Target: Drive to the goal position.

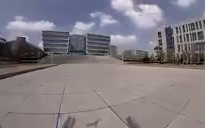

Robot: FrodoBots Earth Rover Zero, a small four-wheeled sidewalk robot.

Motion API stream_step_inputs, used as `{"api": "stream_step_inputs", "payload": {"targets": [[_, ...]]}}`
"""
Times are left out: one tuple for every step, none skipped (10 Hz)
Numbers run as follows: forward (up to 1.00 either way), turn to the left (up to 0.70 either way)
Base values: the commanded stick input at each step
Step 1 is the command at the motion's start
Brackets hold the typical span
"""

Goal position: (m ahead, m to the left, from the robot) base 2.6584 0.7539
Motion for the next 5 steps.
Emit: {"api": "stream_step_inputs", "payload": {"targets": [[0.70, -0.09], [0.70, 0.01], [0.70, 0.09], [0.70, 0.13], [0.70, 0.13]]}}
